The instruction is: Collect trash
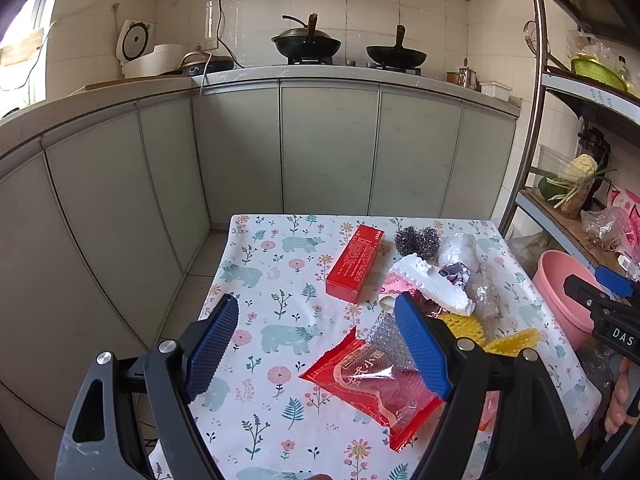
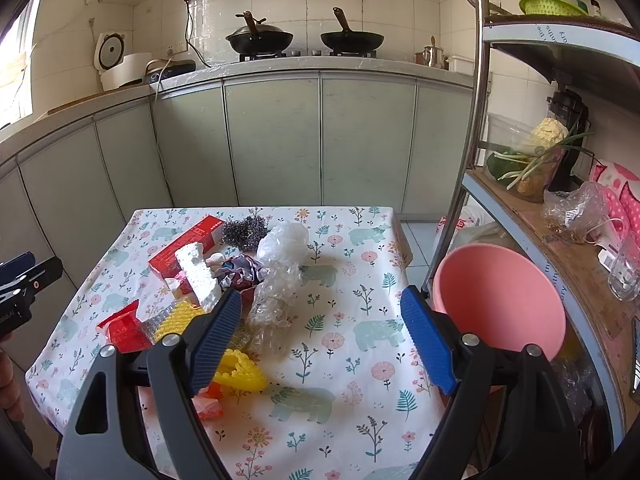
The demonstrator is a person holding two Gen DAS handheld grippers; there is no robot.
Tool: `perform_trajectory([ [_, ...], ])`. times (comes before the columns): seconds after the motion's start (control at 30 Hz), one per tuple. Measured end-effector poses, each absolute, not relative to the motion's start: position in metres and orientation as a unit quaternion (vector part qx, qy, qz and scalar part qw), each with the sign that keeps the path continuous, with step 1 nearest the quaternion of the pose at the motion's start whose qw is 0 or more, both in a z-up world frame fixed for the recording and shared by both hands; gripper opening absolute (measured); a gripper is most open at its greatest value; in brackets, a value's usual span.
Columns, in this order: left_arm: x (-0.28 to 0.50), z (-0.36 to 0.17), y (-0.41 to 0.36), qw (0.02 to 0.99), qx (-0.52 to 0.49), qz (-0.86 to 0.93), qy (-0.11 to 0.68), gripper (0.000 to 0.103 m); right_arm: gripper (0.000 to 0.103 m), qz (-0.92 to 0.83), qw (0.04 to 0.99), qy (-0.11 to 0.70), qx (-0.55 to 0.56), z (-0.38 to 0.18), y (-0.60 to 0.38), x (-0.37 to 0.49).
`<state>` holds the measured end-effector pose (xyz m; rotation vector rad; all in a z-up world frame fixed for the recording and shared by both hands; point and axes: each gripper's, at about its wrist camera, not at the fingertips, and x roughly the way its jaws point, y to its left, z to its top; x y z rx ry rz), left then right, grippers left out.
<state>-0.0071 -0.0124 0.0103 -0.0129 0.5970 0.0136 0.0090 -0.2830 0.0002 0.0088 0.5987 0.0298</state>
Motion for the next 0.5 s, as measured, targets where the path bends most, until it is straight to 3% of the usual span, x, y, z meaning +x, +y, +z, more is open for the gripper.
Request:
perform_trajectory([
  [0.5, -0.006, -0.018, 0.005, 0.928, -0.030, -0.080, 0.364, 0.079, 0.082, 0.073, 0.943, 0.325, 0.020, -0.010, -0.297, 0.003],
])
